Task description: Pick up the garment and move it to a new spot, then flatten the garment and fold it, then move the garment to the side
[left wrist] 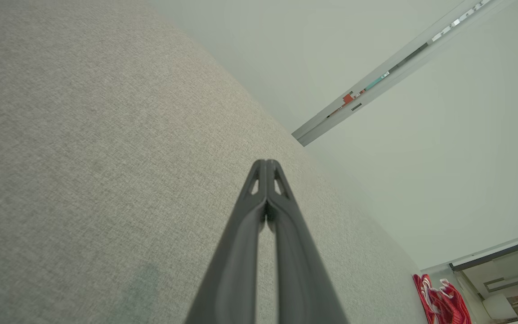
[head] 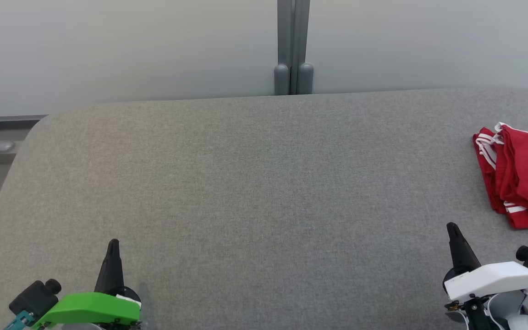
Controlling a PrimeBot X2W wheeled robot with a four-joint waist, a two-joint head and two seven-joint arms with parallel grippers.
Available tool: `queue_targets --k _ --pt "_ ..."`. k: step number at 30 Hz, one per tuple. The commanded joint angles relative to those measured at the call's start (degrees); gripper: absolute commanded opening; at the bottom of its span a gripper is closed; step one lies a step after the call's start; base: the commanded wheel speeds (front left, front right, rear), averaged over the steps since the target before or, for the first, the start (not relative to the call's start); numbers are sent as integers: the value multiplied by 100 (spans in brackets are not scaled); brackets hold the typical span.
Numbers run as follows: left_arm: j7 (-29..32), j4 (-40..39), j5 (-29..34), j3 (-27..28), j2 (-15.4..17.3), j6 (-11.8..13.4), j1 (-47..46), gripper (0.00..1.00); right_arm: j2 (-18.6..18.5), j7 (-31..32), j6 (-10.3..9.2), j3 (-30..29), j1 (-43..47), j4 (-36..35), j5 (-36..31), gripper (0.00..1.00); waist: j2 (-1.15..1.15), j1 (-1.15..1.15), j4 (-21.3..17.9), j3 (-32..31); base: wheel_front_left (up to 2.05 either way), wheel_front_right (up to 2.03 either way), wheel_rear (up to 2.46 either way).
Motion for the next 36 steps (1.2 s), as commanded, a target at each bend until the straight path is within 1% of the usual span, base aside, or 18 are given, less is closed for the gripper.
queue_targets --k 1,17,36 --pt "36 -95 -194 57 35 -7 -197 0 -8 28 -3 -25 -147 -50 196 0 0 0 -2 2 0 0 0" --pt "330 -149 -1196 198 41 -10 -283 0 30 197 -4 -80 -280 -5 1293 0 0 0 -24 25 0 0 0" --pt "625 -199 -2181 336 45 -13 -374 0 63 372 -5 -133 -412 40 2375 0 0 0 -50 52 0 0 0"
